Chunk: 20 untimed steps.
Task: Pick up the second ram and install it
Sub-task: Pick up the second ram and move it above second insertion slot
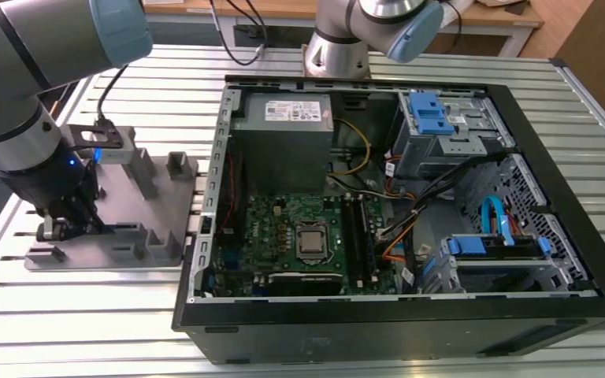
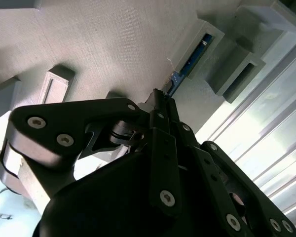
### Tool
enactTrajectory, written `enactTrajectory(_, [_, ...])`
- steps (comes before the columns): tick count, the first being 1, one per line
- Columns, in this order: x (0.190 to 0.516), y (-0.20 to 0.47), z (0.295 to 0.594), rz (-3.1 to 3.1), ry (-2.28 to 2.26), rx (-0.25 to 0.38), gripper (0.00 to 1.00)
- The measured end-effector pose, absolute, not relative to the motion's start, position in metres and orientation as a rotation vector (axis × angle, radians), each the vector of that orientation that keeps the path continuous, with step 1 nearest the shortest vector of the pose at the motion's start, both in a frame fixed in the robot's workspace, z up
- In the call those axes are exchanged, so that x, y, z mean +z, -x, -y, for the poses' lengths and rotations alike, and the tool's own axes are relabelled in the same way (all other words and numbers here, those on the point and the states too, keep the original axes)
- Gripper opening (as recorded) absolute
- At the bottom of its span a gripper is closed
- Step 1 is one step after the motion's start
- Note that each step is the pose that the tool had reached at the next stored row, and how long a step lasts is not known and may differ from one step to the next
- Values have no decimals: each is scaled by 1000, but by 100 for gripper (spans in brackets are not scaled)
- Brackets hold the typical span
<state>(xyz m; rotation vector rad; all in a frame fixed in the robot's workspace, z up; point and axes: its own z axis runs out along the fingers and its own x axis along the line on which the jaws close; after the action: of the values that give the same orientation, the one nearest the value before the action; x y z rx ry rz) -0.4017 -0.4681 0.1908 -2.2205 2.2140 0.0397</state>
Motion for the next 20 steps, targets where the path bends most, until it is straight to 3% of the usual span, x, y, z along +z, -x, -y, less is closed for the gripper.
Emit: enactTrajectory(20, [226, 402, 468, -2212, 2218, 44, 14])
